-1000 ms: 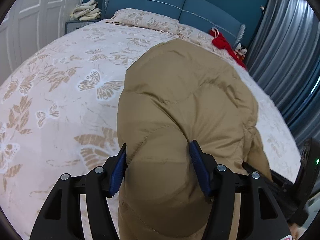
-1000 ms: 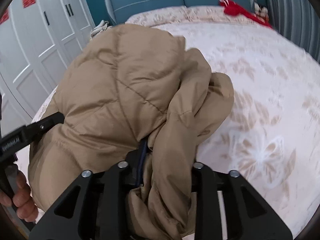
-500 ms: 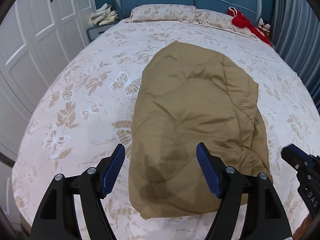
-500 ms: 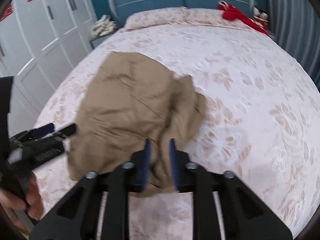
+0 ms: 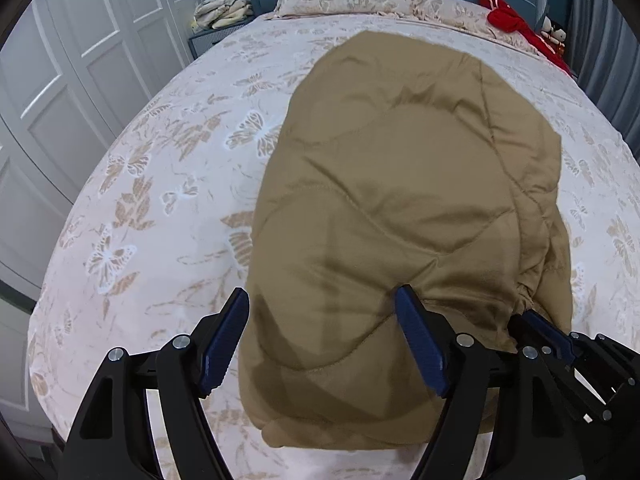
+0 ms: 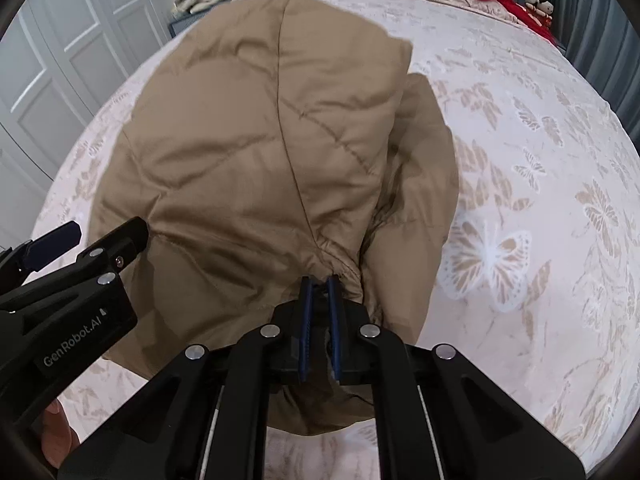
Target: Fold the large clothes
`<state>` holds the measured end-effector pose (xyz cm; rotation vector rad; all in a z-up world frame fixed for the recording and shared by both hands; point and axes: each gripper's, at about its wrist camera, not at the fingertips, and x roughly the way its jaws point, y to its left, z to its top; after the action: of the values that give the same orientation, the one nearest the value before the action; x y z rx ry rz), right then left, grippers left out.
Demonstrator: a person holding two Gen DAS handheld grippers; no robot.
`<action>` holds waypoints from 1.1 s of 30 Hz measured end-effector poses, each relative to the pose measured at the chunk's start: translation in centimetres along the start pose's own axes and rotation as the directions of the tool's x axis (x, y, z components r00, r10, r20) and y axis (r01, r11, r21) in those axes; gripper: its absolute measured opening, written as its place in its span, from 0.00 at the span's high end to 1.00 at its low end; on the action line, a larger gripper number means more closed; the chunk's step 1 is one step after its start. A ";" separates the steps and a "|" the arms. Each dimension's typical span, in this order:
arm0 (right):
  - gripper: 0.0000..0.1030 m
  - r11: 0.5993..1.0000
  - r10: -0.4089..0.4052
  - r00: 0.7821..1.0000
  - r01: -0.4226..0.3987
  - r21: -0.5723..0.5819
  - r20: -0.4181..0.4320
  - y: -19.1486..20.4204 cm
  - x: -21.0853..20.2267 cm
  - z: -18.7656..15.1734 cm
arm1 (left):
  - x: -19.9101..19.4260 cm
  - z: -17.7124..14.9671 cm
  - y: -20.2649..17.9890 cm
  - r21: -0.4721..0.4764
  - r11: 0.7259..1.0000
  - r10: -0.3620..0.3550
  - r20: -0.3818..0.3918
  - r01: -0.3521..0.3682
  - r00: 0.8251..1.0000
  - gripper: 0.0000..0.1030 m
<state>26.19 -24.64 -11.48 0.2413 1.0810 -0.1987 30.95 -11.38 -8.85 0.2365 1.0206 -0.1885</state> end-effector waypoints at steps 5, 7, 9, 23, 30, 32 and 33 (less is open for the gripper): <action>0.93 0.999 -0.031 0.999 0.031 -0.016 -0.024 0.4 1.6 -0.5 | 1.3 -0.7 -0.5 -0.003 1.000 0.015 -0.003 -0.015 1.000 0.23; 0.93 0.999 -0.035 0.999 0.035 -0.013 -0.030 0.5 1.9 -0.7 | 1.7 -1.0 -0.7 -0.001 1.000 0.022 0.001 -0.022 1.000 0.21; 0.93 0.999 -0.034 0.999 0.034 -0.008 -0.032 0.4 2.4 -0.8 | 2.0 -1.1 -0.9 0.001 1.000 0.027 0.005 -0.027 1.000 0.19; 0.94 0.999 -0.032 0.999 0.032 0.007 -0.013 0.6 2.9 -1.5 | 2.5 -1.9 -1.4 0.003 0.999 0.041 0.036 -0.041 0.999 0.16; 0.84 1.000 -0.010 0.997 0.008 0.024 0.073 1.2 -3.9 -5.4 | -2.4 -5.8 -0.2 -0.008 1.000 0.016 0.068 -0.015 0.998 0.17; 0.80 1.000 -0.011 0.996 0.009 0.020 0.093 1.5 -6.1 -7.2 | -4.3 -7.7 -0.2 0.012 1.000 0.016 0.073 -0.017 0.997 0.19; 0.78 1.000 -0.016 0.995 0.014 0.019 0.096 1.6 -6.8 -7.9 | -5.0 -8.5 -0.1 0.013 1.000 0.023 0.071 -0.024 0.997 0.19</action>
<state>16.78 -20.56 -8.82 0.2378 0.9865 -0.2315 21.45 -8.81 -8.83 0.2526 0.9461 -0.1818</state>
